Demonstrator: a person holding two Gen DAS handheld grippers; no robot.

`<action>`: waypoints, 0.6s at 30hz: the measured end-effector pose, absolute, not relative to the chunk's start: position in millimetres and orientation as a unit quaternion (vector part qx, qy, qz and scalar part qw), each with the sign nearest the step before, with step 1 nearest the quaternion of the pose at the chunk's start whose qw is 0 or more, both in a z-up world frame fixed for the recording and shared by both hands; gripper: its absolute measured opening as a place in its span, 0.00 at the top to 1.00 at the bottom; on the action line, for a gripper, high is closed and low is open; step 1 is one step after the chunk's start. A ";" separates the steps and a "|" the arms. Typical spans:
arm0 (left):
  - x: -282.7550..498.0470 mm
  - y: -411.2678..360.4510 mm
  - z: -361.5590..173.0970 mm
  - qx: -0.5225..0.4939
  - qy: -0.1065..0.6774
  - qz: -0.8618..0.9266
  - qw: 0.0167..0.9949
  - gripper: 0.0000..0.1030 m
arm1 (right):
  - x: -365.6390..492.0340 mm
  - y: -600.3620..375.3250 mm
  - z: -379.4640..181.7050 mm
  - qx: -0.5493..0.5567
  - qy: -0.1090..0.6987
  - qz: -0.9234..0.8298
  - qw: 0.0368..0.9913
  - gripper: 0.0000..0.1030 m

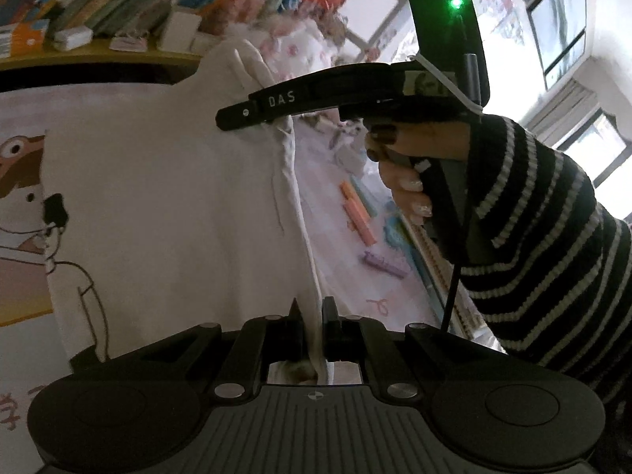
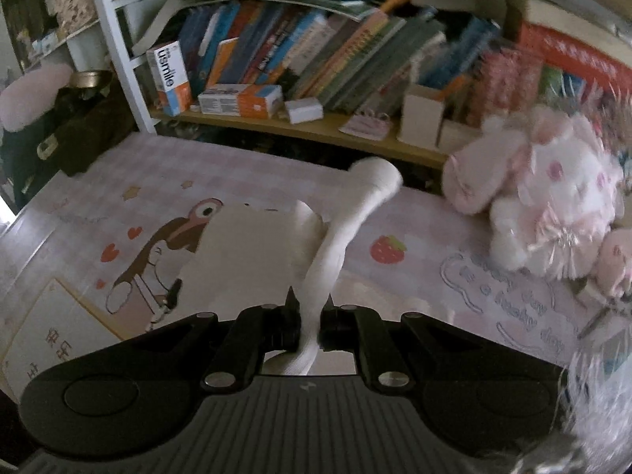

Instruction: Fold clothes

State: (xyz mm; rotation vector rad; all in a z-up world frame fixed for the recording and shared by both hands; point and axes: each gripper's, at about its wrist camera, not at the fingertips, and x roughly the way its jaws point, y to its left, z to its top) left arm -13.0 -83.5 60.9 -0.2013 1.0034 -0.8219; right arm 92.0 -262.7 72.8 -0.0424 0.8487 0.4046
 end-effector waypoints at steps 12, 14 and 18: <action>-9.4 -117.9 58.2 -0.069 0.475 -0.383 0.789 0.93 | 90.7 -309.0 54.2 0.027 0.403 0.189 0.895 0.93; -4.4 -122.5 56.4 -0.069 0.475 -0.383 0.789 0.93 | 91.5 -313.9 54.5 0.032 0.403 0.191 0.894 0.93; -0.2 -129.1 52.8 -0.067 0.476 -0.383 0.789 0.93 | 93.3 -320.0 54.3 0.036 0.402 0.194 0.894 0.93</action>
